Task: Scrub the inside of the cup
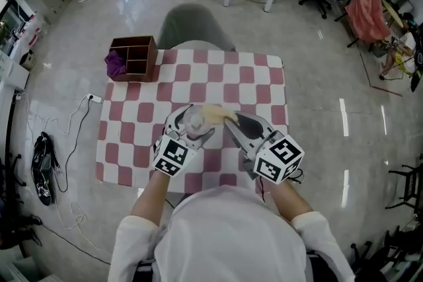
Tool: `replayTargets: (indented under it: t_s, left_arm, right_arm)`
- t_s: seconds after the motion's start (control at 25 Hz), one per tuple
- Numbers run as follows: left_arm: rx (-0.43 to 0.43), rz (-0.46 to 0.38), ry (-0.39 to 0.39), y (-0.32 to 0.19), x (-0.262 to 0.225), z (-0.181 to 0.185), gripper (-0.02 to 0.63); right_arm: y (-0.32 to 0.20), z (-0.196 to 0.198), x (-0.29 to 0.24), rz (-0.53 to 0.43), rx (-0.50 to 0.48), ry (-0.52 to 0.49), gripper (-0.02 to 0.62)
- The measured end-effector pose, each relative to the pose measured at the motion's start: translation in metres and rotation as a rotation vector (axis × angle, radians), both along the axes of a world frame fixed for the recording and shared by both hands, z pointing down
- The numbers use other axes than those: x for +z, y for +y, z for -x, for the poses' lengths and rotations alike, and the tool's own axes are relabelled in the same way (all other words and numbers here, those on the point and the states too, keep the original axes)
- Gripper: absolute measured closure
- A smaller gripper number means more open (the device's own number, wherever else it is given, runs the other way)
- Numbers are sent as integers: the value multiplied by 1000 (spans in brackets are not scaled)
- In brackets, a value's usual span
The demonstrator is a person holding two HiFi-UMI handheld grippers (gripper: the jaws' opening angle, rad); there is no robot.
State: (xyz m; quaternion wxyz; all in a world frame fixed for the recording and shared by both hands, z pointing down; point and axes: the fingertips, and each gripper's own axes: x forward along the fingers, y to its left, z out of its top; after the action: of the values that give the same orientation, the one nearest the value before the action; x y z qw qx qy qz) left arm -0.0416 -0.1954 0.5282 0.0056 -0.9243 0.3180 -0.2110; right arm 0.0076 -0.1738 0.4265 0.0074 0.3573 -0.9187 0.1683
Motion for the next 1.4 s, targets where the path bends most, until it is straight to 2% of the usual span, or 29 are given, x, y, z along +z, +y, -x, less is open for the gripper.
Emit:
replayTargets:
  t_s: [0.2, 0.52, 1.04, 1.4]
  left_arm:
    - [-42, 41, 64, -20, 17, 5, 222]
    - [-97, 97, 115, -43, 49, 11, 222]
    - [-104, 165, 118, -53, 89, 12, 222]
    - [-96, 178, 113, -50, 97, 8, 222]
  right_arm:
    - [-2, -14, 12, 47, 66, -63, 508]
    - [2, -29, 29, 92, 135, -29, 508]
    - [2, -35, 42, 133, 171, -8, 508]
    - [0, -35, 44, 140, 162, -16, 508]
